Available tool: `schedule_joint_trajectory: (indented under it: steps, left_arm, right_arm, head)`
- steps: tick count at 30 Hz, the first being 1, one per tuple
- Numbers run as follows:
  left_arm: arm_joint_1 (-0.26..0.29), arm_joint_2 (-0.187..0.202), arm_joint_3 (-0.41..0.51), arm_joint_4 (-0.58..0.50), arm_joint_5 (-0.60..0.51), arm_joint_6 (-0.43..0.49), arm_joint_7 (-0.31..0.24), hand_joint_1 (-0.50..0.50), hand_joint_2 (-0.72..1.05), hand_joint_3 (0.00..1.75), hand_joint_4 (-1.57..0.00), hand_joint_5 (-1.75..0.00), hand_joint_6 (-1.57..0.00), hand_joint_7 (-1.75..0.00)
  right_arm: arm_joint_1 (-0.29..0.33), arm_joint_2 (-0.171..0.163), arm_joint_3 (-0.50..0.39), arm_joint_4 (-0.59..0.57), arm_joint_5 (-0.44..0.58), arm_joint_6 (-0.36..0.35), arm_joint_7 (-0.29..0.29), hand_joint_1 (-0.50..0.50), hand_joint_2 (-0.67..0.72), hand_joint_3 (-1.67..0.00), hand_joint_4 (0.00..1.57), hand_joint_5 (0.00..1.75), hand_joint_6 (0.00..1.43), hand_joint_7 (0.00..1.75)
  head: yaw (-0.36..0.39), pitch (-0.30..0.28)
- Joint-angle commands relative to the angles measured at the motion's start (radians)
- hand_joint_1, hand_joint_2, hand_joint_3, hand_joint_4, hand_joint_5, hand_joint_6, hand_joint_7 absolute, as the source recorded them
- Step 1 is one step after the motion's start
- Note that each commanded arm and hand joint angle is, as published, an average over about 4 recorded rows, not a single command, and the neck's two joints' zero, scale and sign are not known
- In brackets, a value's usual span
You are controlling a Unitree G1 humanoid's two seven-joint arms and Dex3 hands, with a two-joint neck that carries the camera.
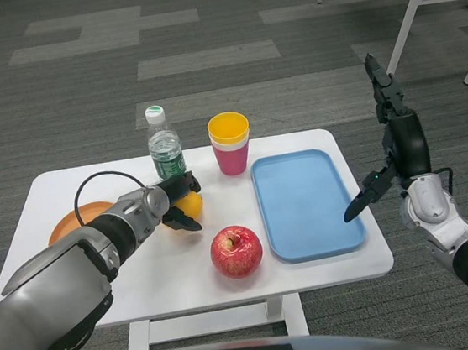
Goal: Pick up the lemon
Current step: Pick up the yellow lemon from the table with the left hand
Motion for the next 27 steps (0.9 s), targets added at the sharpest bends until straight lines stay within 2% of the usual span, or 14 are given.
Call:
schedule_joint_trajectory:
  steps: [1, 5, 9, 13, 19, 23, 27]
  left_arm:
    - [0.036, 0.01, 0.019, 0.001, -0.023, -0.005, -0.029, -0.5, 0.87, 0.2, 0.0, -0.82, -0.09, -0.98]
    - [0.065, 0.015, 0.083, -0.01, -0.061, -0.061, -0.027, -0.5, 0.87, 0.17, 0.0, -0.82, -0.14, -1.03]
    - [0.1, 0.019, 0.141, 0.003, -0.243, -0.167, -0.017, -0.5, 0.87, 0.24, 0.0, -0.82, -0.24, -1.05]
    - [0.134, 0.022, 0.178, 0.006, -0.354, -0.25, -0.01, -0.5, 0.87, 0.26, 0.0, -0.82, -0.3, -1.05]
    - [0.199, 0.019, 0.311, -0.053, -0.393, -0.342, -0.012, -0.5, 0.87, 0.26, 0.0, -0.82, -0.33, -1.05]
    - [0.228, 0.019, 0.341, -0.108, -0.397, -0.372, -0.012, -0.5, 0.87, 0.26, 0.0, -0.82, -0.34, -1.05]
    - [0.235, 0.021, 0.346, -0.125, -0.396, -0.386, -0.011, -0.5, 0.87, 0.26, 0.0, -0.82, -0.34, -1.05]
  right_arm:
    - [0.007, 0.003, 0.003, 0.006, 0.007, 0.001, -0.001, -0.46, 0.6, 0.0, 0.11, 0.0, 0.0, 0.0]
    - [0.01, 0.004, 0.003, 0.008, 0.007, 0.001, -0.001, -0.46, 0.6, 0.0, 0.11, 0.0, 0.0, 0.0]
    - [0.011, 0.004, 0.004, 0.009, 0.008, 0.001, -0.001, -0.46, 0.6, 0.0, 0.11, 0.0, 0.0, 0.0]
    - [0.011, 0.004, 0.003, 0.009, 0.008, 0.001, -0.001, -0.46, 0.6, 0.0, 0.11, 0.0, 0.0, 0.0]
    - [0.012, 0.004, 0.002, 0.012, 0.008, 0.001, -0.001, -0.46, 0.6, 0.0, 0.11, 0.0, 0.0, 0.0]
    - [0.012, 0.004, 0.002, 0.013, 0.009, 0.001, -0.001, -0.46, 0.6, 0.0, 0.11, 0.0, 0.0, 0.0]
    - [0.012, 0.003, 0.002, 0.015, 0.009, 0.001, -0.001, -0.46, 0.6, 0.0, 0.11, 0.0, 0.0, 0.0]
  head:
    - [0.001, 0.003]
    - [0.008, 0.002]
    - [0.009, 0.003]
    - [0.011, 0.01]
    - [0.019, 0.014]
    - [0.024, 0.017]
    - [0.026, 0.019]
